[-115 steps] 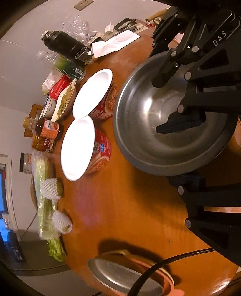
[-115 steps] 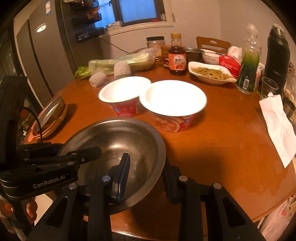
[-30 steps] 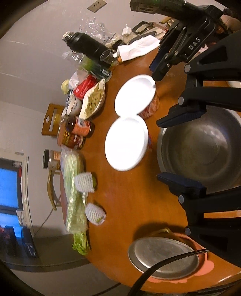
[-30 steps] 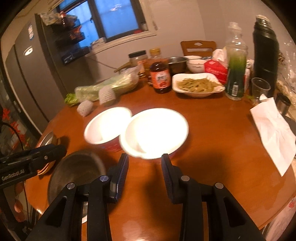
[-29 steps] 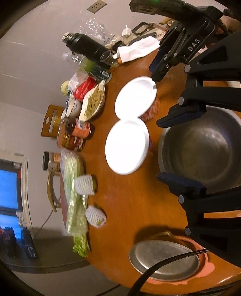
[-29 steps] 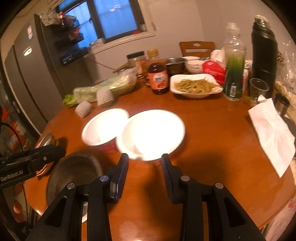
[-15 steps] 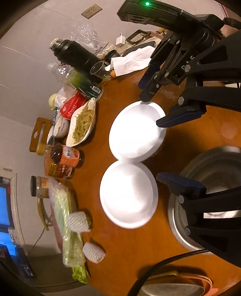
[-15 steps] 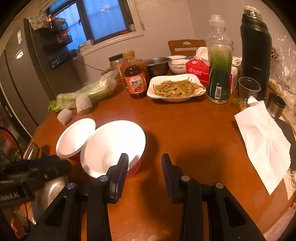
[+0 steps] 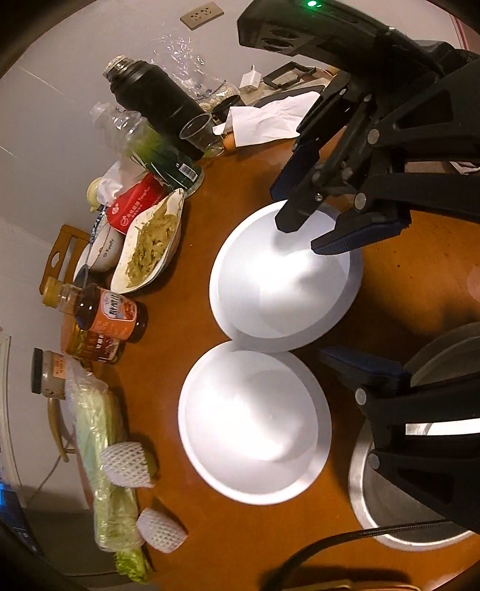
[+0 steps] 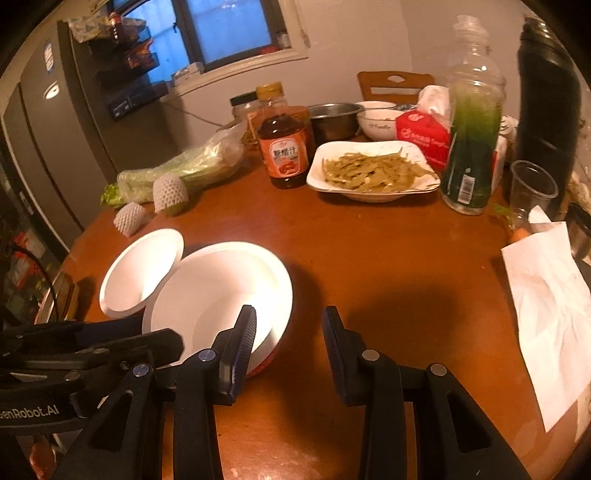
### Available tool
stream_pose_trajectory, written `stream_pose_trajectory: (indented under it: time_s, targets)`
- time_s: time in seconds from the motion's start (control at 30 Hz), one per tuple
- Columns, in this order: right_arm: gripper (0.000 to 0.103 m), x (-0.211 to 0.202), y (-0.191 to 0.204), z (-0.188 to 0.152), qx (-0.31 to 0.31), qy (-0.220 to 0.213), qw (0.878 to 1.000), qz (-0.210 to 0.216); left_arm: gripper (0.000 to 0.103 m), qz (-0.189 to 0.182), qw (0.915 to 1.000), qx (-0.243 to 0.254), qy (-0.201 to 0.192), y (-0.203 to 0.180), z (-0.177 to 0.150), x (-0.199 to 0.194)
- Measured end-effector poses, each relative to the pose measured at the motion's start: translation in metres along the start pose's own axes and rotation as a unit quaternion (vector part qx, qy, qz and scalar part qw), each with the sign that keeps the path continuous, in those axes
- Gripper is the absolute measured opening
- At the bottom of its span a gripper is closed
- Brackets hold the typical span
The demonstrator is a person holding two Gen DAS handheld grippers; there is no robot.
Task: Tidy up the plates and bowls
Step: 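Release the bowl and grasp the white plate rim with the left gripper, then lift the white plate off the noodle cup and carry it over the bowl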
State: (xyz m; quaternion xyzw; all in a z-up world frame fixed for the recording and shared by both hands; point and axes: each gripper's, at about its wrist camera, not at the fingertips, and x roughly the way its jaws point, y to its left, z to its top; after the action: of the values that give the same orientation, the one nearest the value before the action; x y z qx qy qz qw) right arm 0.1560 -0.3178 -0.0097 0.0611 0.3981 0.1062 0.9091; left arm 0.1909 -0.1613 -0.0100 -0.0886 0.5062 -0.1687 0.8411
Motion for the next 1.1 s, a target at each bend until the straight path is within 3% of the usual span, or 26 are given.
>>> stream_pose_trajectory:
  time_s: [0.23,0.67,1.1]
  targets:
    - [0.025,0.001,0.004,-0.004,-0.007,-0.002,1.000,0.018,0.034,-0.003,1.0000,0.004,0.005,-0.003,0.000,0.010]
    - [0.025,-0.029,0.021,-0.003,-0.017,-0.029,0.999,0.024,0.033,0.002,0.9993,0.020,-0.032,-0.006,-0.009,-0.030]
    - [0.025,-0.063,0.074,-0.003,-0.049,-0.057,0.996,0.041,0.033,0.007,0.9968,0.010,-0.079,0.019,-0.030,-0.090]
